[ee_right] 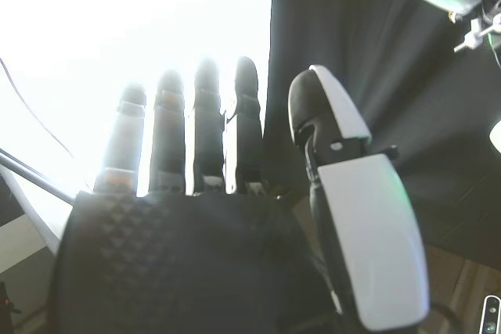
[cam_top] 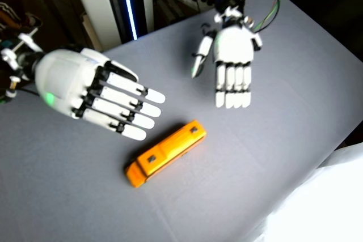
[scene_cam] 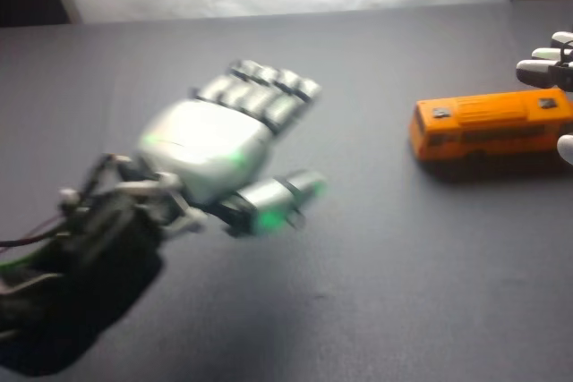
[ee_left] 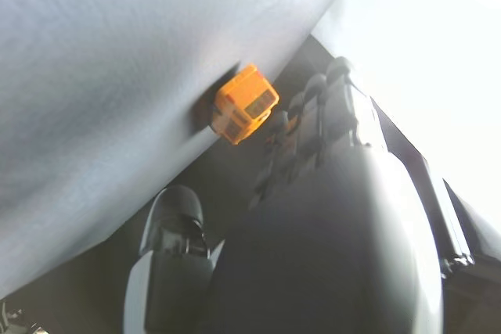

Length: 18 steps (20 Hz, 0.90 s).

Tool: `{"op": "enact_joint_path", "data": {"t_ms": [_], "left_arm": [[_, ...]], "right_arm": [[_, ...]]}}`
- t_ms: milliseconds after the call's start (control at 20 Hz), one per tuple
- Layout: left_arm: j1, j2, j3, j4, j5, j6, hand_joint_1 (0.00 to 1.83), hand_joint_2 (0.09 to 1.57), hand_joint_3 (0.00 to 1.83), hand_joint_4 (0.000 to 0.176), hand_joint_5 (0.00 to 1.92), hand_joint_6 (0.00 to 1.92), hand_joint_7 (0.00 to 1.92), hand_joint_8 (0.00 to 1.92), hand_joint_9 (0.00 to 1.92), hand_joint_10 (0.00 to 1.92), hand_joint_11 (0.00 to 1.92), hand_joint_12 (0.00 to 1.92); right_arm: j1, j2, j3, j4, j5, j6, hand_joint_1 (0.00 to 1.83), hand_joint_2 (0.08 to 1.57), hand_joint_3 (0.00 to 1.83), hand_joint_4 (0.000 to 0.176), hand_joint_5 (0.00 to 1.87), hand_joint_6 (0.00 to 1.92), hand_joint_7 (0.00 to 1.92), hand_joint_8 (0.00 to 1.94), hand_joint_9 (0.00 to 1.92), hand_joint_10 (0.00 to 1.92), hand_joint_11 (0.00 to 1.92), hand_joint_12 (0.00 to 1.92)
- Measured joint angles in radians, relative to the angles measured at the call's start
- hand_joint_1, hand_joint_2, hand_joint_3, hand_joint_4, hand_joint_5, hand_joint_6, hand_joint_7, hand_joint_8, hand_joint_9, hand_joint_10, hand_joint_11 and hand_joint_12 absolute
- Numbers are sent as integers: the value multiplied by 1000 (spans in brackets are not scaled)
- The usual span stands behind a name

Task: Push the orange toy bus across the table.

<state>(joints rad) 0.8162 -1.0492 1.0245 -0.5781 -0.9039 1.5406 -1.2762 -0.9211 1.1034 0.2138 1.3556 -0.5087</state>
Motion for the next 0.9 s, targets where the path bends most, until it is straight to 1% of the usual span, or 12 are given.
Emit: {"op": "enact_joint_path", "data": {"t_ms": [50,100,150,200,250,350,400,500,650,750,850,900], "left_arm": [[18,31,-15,12,-48,-53,0,1323,0,4,0,0,0,0,0,0,0,0],[40,66,-33,31,-104,-122,0,1302,0,9,5,2,0,0,0,0,0,0],[57,87,-45,57,-146,-174,0,1339,2,0,48,16,22,7,0,0,0,0],[76,112,-63,88,-197,-224,0,1350,7,6,45,13,29,9,0,0,0,0],[97,134,-81,119,-245,-265,49,1358,6,37,58,12,24,5,0,0,0,0],[128,167,-107,166,-344,-337,56,1429,22,21,45,3,1,0,0,0,0,0],[140,181,-118,186,-385,-361,92,1447,17,0,53,4,0,0,0,0,0,0],[179,205,-141,209,-491,-407,167,1525,13,0,81,5,13,2,0,0,0,0],[226,223,-159,224,-616,-446,420,1458,0,0,95,5,32,8,0,0,0,0],[249,237,-177,248,-677,-446,528,1440,0,21,136,9,79,12,6,1,0,0],[261,238,-188,248,-707,-453,548,1411,0,17,147,4,110,8,11,3,0,0],[261,238,-187,247,-706,-458,816,1387,0,0,159,6,112,5,4,3,0,0]], "right_arm": [[0,0,0,-1,0,0,752,1372,8,0,459,3,350,0,214,4,52,110],[0,0,0,-1,1,1,774,1384,7,0,452,0,334,0,207,1,54,121],[0,0,0,0,3,2,795,1382,2,0,469,1,371,6,236,1,37,197],[0,0,-1,3,11,4,791,1391,3,0,457,0,368,1,219,0,7,215],[0,0,-2,6,25,7,885,1381,0,0,455,1,398,9,268,15,92,259],[0,3,-5,16,70,15,883,1374,2,0,393,0,379,1,318,9,139,277],[0,3,-7,21,102,15,932,1397,7,0,354,0,324,0,288,2,121,265],[0,5,-13,27,181,16,890,1424,12,0,270,0,314,1,284,1,118,257],[0,13,-29,35,265,16,814,1403,1,0,168,0,277,0,254,0,84,254],[8,28,-48,25,283,-6,894,1394,0,0,195,7,280,3,275,6,110,269],[8,28,-50,14,288,-9,989,1388,0,0,210,6,301,7,299,10,141,272],[8,28,-50,10,284,-9,1042,1383,0,0,219,6,314,8,309,10,157,272]]}}
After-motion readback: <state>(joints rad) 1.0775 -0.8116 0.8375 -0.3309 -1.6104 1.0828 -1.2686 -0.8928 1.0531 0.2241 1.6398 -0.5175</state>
